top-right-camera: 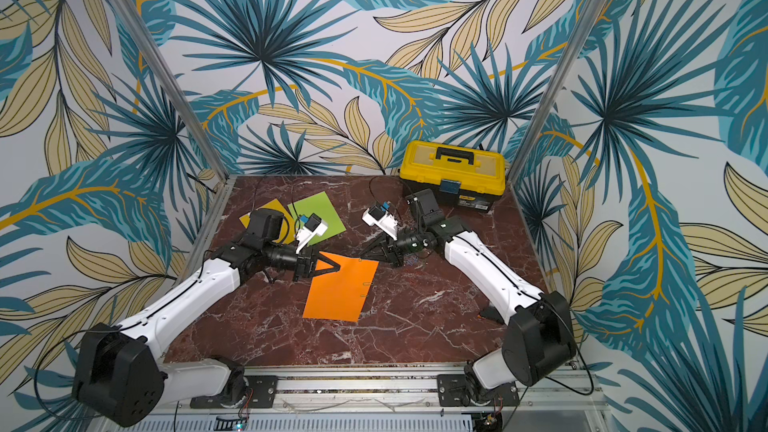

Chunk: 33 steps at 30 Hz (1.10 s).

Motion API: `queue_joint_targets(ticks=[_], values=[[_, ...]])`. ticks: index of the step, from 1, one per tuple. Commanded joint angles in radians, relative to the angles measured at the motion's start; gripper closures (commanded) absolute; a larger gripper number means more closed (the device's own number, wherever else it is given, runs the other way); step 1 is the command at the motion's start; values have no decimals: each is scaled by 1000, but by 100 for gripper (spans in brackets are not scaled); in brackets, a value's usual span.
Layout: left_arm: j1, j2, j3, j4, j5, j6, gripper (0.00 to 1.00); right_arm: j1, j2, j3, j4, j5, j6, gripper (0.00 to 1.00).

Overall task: Unclip the paperclips from the documents
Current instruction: Remove the paper clip from the document.

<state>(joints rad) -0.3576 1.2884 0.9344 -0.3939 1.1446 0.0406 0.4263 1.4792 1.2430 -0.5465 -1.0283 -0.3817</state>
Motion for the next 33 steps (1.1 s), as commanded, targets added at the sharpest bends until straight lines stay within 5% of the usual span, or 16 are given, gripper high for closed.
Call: queue_joint_targets(ticks=[1, 17, 33], values=[[-8, 10, 32, -24, -6, 24, 100, 1, -26, -19, 22, 5, 9, 94], [-9, 3, 34, -26, -15, 27, 100, -3, -32, -23, 48, 41, 38, 95], [-6, -1, 64, -65, -27, 50, 100, -69, -37, -151, 318, 306, 361, 95]])
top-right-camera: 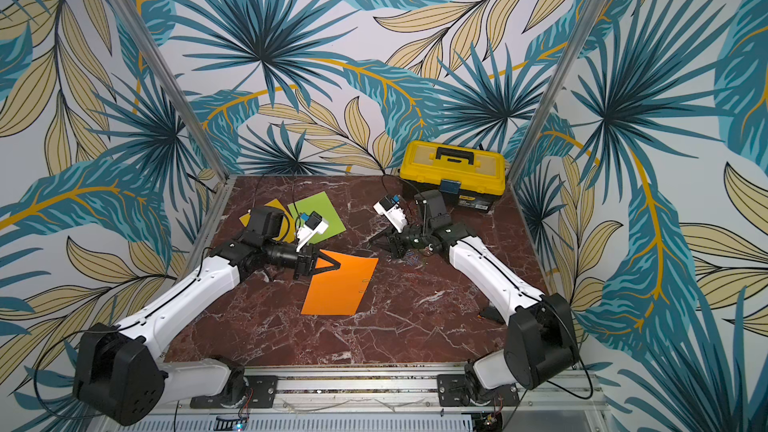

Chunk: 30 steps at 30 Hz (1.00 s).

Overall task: Unclip the paperclips from the documents
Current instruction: Remove the paper clip from the document, then place the paper clip at the center of the board.

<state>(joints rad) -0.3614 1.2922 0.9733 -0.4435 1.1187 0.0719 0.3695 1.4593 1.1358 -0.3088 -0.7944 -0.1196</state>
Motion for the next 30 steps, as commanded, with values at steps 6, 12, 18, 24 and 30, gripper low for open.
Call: queue_joint_targets(ticks=[6, 12, 18, 24, 30], values=[[-1, -5, 31, -15, -3, 15, 100, -50, -2, -103, 123, 132, 176, 95], [2, -5, 41, -15, -7, 12, 100, -89, 25, -172, 149, 194, 259, 95], [4, 2, 52, -15, -12, 16, 100, -125, 71, -244, 196, 243, 355, 95], [4, 4, 50, -14, -13, 17, 100, -138, 131, -288, 257, 268, 425, 95], [3, -4, 43, -15, -16, 15, 100, -151, 184, -284, 256, 279, 452, 95]])
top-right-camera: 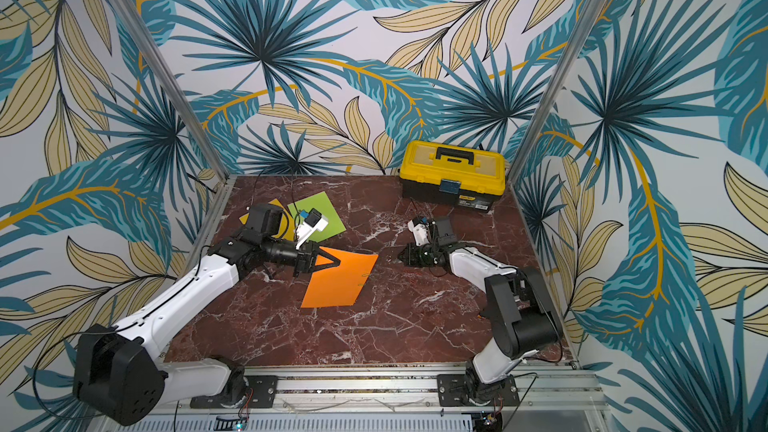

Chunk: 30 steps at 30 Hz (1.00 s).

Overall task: Unclip the paperclips from the documents
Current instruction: Place the paper clip at the center of the board.

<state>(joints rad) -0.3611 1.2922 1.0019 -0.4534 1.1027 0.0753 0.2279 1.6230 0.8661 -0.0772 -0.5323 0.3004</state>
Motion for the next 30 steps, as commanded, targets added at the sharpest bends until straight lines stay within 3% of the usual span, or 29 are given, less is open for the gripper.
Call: queue_joint_targets(ticks=[1, 20, 30], values=[[3, -4, 15, -4, -2, 11, 100, -12, 25, -15, 22, 18, 35, 95], [4, -5, 12, -5, -5, 9, 100, -32, 103, -3, -12, 63, 68, 93], [5, -4, 13, -5, -7, 9, 100, -35, 110, 10, -38, 83, 71, 86]])
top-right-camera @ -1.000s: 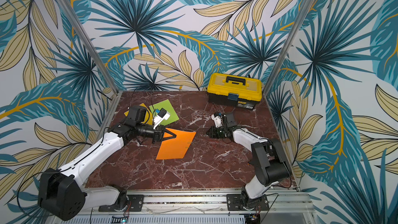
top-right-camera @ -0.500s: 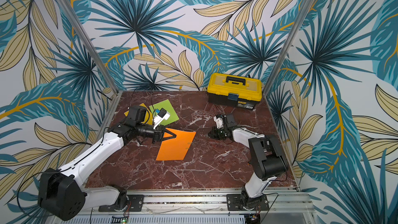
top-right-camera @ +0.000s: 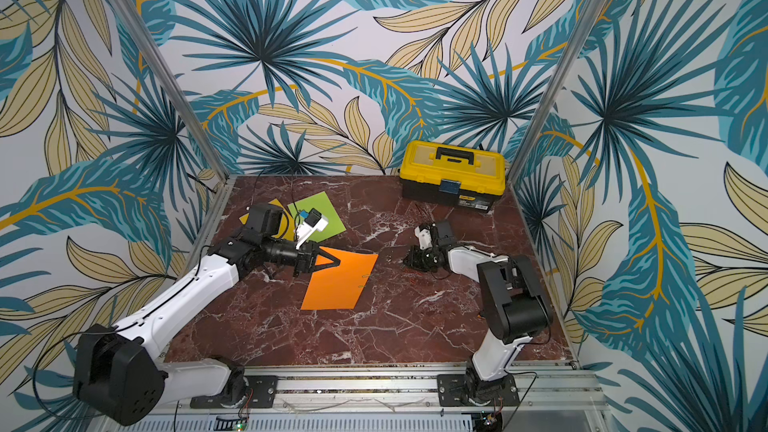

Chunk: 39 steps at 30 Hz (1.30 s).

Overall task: Unclip the paperclips from the documents
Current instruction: Place the paper clip at the center of the board.

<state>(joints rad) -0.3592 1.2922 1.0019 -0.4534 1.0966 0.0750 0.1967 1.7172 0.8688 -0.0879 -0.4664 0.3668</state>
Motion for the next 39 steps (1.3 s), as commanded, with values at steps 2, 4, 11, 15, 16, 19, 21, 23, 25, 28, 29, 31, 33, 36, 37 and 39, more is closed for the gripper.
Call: queue_joint_targets(ticks=[2, 4, 11, 15, 16, 19, 21, 23, 25, 28, 29, 31, 33, 36, 37, 39], values=[[3, -5, 13, -5, 0, 9, 100, -3, 15, 8, -29, 18, 5, 86], [3, -5, 13, -5, 0, 8, 100, -4, 10, 8, -30, 20, 4, 85], [3, -5, 13, -5, -2, 8, 100, -3, -4, 12, -52, 38, -9, 75], [3, -4, 13, -4, -3, 8, 100, -3, -10, 13, -59, 41, -14, 72], [3, -4, 13, -5, -3, 9, 100, -3, -13, 15, -61, 41, -15, 71], [3, -4, 13, -5, -4, 8, 100, -3, -28, 15, -66, 38, -22, 68], [2, -3, 13, -4, -6, 8, 100, -4, -40, 21, -80, 37, -35, 66], [2, -1, 15, -4, -6, 7, 100, -3, -53, 25, -94, 35, -49, 64], [3, 2, 18, -5, -7, 7, 100, -3, -66, 30, -110, 32, -64, 62], [3, 5, 21, -5, -6, 7, 100, -3, -86, 29, -116, 22, -85, 60], [2, 5, 21, -4, -8, 8, 100, -2, -92, 27, -116, 15, -91, 59], [2, 6, 23, -4, -10, 5, 100, -2, -108, 23, -115, 0, -107, 59], [1, 6, 24, -5, -13, 5, 100, -2, -128, 11, -102, -23, -124, 58], [3, 4, 27, 3, -18, -3, 100, 0, -177, -24, -57, -70, -153, 57], [3, 2, 27, 14, -18, -13, 100, 1, -199, -39, -37, -86, -166, 57], [7, -1, 26, 50, -9, -37, 100, 3, -247, -69, 3, -118, -188, 57]])
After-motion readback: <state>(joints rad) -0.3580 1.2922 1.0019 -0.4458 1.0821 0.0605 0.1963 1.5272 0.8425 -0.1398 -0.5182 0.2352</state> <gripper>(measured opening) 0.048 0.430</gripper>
